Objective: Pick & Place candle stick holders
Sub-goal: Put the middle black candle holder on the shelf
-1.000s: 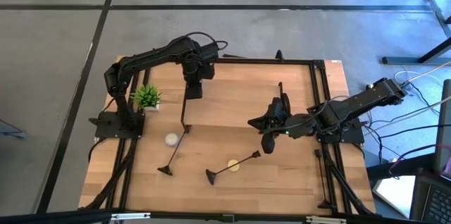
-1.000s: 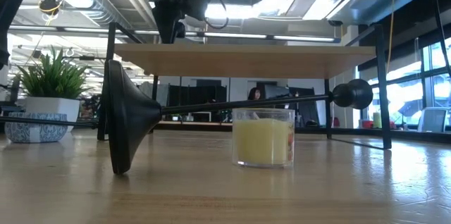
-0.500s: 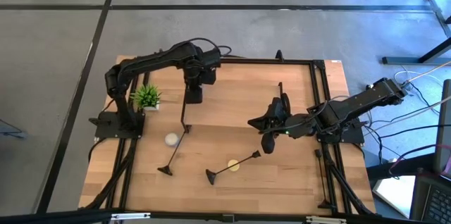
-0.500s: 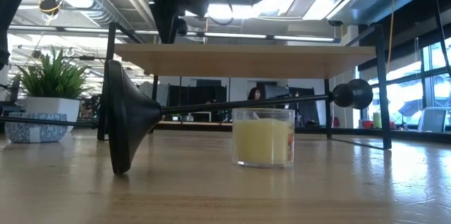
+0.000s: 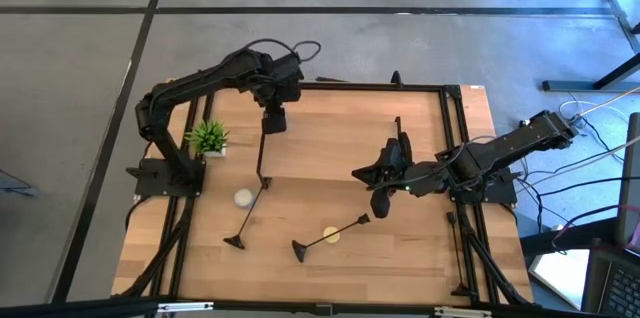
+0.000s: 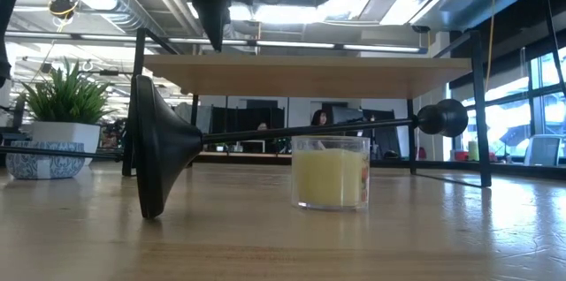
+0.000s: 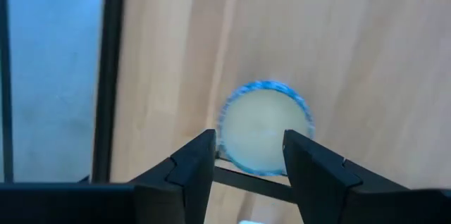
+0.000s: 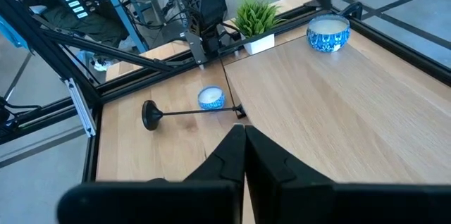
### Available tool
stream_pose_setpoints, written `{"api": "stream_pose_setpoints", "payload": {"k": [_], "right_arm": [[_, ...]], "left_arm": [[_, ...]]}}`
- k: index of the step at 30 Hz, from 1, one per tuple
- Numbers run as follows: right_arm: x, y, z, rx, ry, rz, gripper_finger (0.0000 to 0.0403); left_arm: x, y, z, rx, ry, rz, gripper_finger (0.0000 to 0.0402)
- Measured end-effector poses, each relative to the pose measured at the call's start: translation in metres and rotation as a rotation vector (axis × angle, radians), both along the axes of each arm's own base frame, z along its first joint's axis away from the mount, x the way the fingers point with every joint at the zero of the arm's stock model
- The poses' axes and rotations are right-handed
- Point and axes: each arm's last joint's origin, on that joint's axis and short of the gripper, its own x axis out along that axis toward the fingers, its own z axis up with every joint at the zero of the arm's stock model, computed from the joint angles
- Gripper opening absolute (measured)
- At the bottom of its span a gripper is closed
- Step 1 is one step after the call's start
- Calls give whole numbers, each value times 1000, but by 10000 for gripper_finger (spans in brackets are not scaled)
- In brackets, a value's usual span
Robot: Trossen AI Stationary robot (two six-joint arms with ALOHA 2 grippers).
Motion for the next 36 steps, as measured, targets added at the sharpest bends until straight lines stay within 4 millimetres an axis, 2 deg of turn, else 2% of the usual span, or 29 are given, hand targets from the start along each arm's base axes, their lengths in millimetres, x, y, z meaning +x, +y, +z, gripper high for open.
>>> {"api": "stream_pose_setpoints", "payload": {"k": [7, 11, 16, 19, 22, 27, 33, 36], "right_arm": [[0, 0, 0, 6, -1, -3, 9], [0, 0, 0, 21, -3, -9, 9], [1, 0, -1, 22, 1, -7, 9], [1, 0, -1, 21, 4, -8, 9], [1, 0, -1, 21, 4, -8, 9], [1, 1, -2, 24, 8, 1, 9], [-1, 6, -2, 38, 11, 30, 9], [-2, 10, -2, 64, 28, 102, 9]], "left_arm": [[-12, 30, -4, 4, 13, 111, 149], [-20, 44, -4, -3, 12, 144, 102], [-26, 54, -4, -47, -22, 167, 16], [-25, 53, -4, -57, -26, 177, 5], [-22, 47, -3, -105, -55, 166, 2], [-17, 23, 7, -203, -136, 109, 2], [-9, -22, 25, -304, -260, -11, 2], [-3, -46, 33, -349, -320, -72, 2]]}}
